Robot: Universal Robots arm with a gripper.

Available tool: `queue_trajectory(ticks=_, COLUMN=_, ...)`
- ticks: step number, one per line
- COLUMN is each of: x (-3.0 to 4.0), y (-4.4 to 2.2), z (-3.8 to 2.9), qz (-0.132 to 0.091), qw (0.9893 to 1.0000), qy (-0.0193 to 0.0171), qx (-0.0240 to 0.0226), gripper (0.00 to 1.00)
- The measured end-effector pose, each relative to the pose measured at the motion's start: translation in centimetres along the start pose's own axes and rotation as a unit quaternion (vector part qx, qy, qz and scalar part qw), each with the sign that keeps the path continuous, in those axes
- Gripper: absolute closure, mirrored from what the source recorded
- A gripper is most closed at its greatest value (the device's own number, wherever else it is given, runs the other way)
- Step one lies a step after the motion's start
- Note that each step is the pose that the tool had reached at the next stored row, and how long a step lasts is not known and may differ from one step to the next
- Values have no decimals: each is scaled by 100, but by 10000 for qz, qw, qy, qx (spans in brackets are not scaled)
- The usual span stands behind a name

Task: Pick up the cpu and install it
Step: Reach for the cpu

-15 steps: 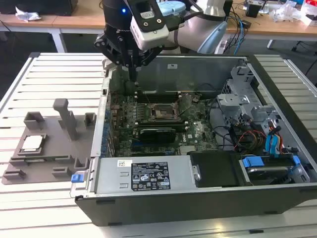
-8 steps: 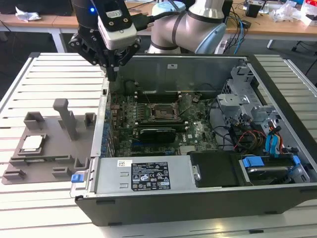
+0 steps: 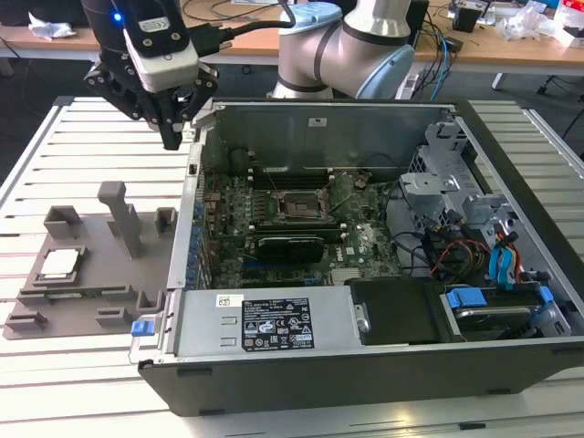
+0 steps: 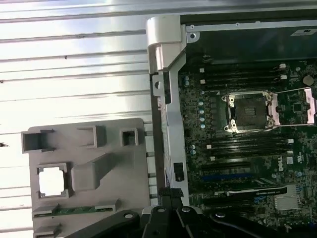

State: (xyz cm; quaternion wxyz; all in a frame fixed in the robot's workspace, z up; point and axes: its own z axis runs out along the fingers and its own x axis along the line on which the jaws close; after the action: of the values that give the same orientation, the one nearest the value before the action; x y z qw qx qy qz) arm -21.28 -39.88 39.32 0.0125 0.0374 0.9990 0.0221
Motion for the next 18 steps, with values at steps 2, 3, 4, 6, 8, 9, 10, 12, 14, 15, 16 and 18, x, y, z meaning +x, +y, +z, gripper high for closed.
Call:
queue_trajectory(ticks=2, x=96, y=-7, z=-2, qz=0, qw=10000, qy=0, qx=0, gripper=89)
queue_trajectory(ticks=3, x=151, y=-12, z=-3, qz=-1, qw=10000, qy=0, qx=0, gripper=89)
queue_trajectory(ticks=4, x=196, y=-15, z=-4, qz=0, qw=10000, qy=0, qx=0, gripper=89)
queue_trajectory(ticks=6, x=332, y=-25, z=-8, qz=-1, qw=10000, qy=0, qx=0, gripper=89)
queue_trajectory(ticks=8, x=446, y=-33, z=-10, qz=0, qw=10000, qy=0, qx=0, gripper=89)
queue_trajectory(ticks=9, x=480, y=-36, z=-11, qz=0, qw=10000, qy=0, qx=0, gripper=89)
queue_trajectory(ticks=10, x=502, y=-38, z=-11, qz=0, qw=10000, qy=0, qx=0, gripper=89)
queue_trajectory(ticks=12, x=559, y=-42, z=-13, qz=-1, qw=10000, qy=0, qx=0, gripper=89)
queue_trajectory(ticks=14, x=623, y=-47, z=-14, qz=0, qw=10000, qy=0, qx=0, gripper=89)
queue_trajectory(ticks=15, x=656, y=-49, z=-15, qz=0, qw=10000, qy=0, qx=0, gripper=89)
queue_trajectory(ticks=16, x=676, y=-50, z=-15, qz=0, qw=10000, qy=0, qx=0, gripper=89)
queue_trajectory(ticks=18, x=780, y=-58, z=-17, qz=-1, qw=10000, qy=0, qx=0, gripper=89)
